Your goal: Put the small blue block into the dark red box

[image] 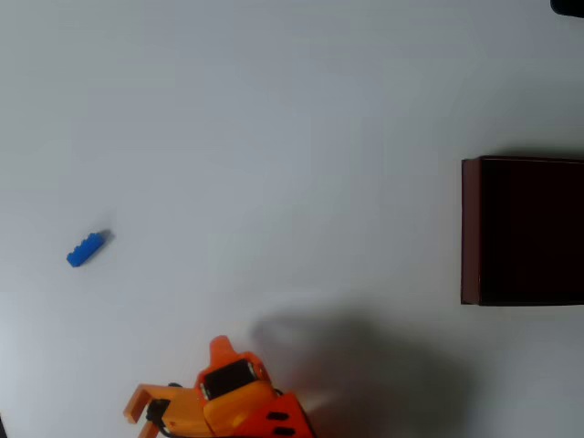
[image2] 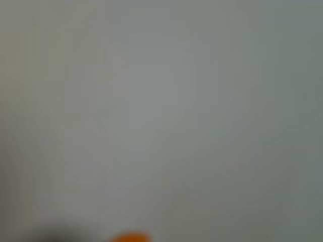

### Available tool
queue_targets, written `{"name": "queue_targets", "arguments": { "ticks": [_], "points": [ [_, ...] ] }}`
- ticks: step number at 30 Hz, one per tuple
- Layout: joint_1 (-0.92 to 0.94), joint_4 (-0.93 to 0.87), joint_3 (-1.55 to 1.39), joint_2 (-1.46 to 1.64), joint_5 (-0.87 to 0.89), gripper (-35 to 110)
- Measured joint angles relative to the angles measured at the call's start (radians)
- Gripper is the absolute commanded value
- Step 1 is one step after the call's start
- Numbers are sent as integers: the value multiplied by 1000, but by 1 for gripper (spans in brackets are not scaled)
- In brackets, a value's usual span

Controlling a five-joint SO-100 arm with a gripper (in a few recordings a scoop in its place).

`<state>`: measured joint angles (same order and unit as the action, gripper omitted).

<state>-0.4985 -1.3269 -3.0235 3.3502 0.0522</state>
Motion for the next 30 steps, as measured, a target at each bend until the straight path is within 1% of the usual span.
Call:
{"name": "queue_targets", "arguments": {
  "ticks": [17,22,25,27,30],
  "points": [
    [0,0,0,0,0,1],
    [23,0,0,0,23,11],
    [40,11,0,-3,137,8],
    [41,11,32,-8,224,9],
    [-2,8,98,-2,430,9]
  ]
}}
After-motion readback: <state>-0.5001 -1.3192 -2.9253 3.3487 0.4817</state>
